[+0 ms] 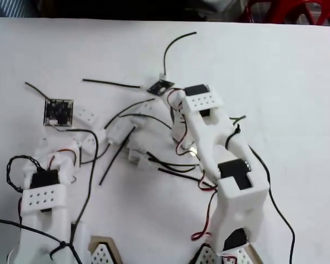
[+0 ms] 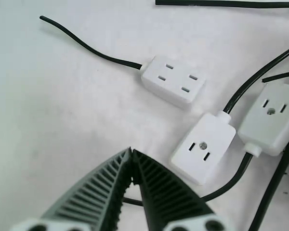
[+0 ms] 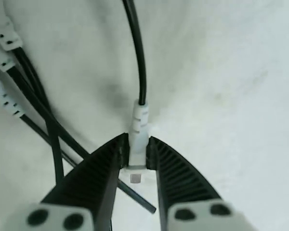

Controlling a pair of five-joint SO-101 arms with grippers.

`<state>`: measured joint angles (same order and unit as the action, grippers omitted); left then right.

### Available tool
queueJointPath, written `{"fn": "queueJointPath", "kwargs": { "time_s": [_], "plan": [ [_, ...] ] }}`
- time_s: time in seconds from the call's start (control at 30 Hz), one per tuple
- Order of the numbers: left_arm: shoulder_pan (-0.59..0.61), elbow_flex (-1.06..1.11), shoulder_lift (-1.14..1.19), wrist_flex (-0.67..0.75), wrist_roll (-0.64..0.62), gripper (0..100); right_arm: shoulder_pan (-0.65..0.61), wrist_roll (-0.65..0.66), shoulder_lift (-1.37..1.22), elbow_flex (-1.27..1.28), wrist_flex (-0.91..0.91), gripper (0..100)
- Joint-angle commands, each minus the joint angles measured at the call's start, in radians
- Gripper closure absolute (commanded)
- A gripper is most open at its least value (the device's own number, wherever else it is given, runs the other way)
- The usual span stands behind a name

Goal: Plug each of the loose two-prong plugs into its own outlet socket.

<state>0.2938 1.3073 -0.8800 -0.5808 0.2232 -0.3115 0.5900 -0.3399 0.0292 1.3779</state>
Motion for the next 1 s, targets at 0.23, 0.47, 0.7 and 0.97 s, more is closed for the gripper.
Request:
{"fn": "queueJointPath", "kwargs": {
  "time_s": [0.23,0.47,0.7,0.97],
  "plan": [
    [0.004,-0.012,-0.019,0.021,0.005,98,-0.068,-0.158,0.479,-0.041,0.179,98.1],
    [0.004,-0.012,-0.019,0.021,0.005,98,-0.171,-0.307,0.719,0.084,0.148,98.1],
    [0.004,-0.012,-0.019,0.021,0.005,98,-0.255,-0.46,0.944,0.358,-0.113,98.1],
    [-0.081,-0.023,-0.025,0.029,0.005,98,-0.309,-0.586,1.164,0.749,-0.533,98.1]
  ]
}}
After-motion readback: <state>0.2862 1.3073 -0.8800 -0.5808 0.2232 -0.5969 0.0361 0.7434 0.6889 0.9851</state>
